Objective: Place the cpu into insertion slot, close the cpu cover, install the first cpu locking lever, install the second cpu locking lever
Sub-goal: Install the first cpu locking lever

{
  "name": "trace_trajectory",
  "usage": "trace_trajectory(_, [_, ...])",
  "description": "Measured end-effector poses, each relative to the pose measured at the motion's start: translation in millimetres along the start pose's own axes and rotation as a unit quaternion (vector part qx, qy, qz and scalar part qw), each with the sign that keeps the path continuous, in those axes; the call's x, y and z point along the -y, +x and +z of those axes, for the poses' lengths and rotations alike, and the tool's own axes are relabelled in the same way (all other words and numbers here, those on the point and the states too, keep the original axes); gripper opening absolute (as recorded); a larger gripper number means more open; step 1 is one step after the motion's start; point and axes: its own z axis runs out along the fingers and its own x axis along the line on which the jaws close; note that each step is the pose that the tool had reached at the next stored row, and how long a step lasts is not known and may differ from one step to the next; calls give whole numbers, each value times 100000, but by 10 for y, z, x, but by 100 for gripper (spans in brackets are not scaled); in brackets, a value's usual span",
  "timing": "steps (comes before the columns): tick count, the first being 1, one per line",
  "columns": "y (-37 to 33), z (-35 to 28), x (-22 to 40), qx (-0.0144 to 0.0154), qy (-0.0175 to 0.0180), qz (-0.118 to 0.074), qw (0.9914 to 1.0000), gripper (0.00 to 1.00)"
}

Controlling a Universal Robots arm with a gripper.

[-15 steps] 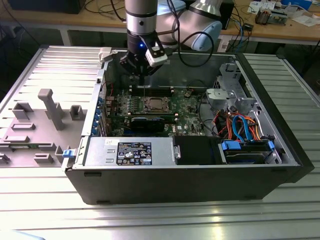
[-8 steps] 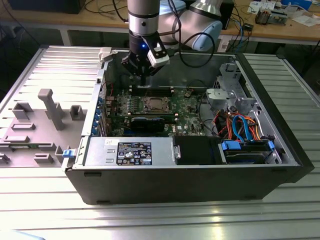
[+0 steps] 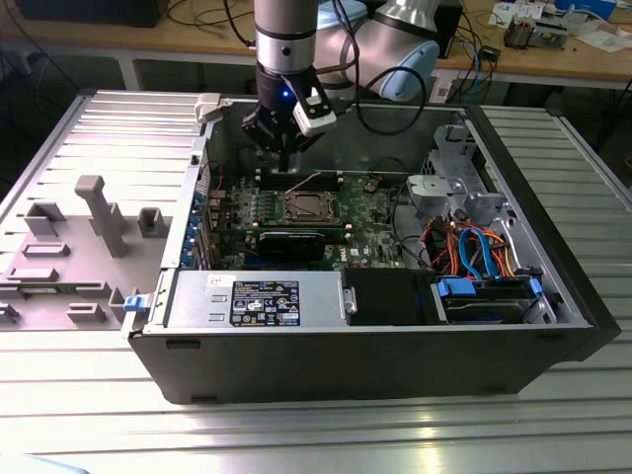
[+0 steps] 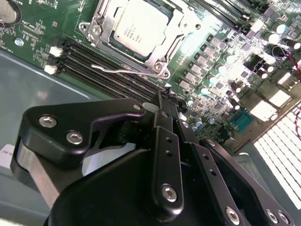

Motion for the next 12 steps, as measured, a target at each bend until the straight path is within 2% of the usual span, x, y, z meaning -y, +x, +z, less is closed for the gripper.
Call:
trace_trajectory(4, [-8, 76, 1, -8, 12, -223, 100000, 11])
trace_trajectory(9, [-94, 159, -1, -15, 77, -460, 99999, 11])
trace_trajectory(10, [-114, 191, -1, -21, 146, -639, 99998, 11])
trace_trajectory(12, [-119, 217, -2, -21, 149, -802, 99997, 11])
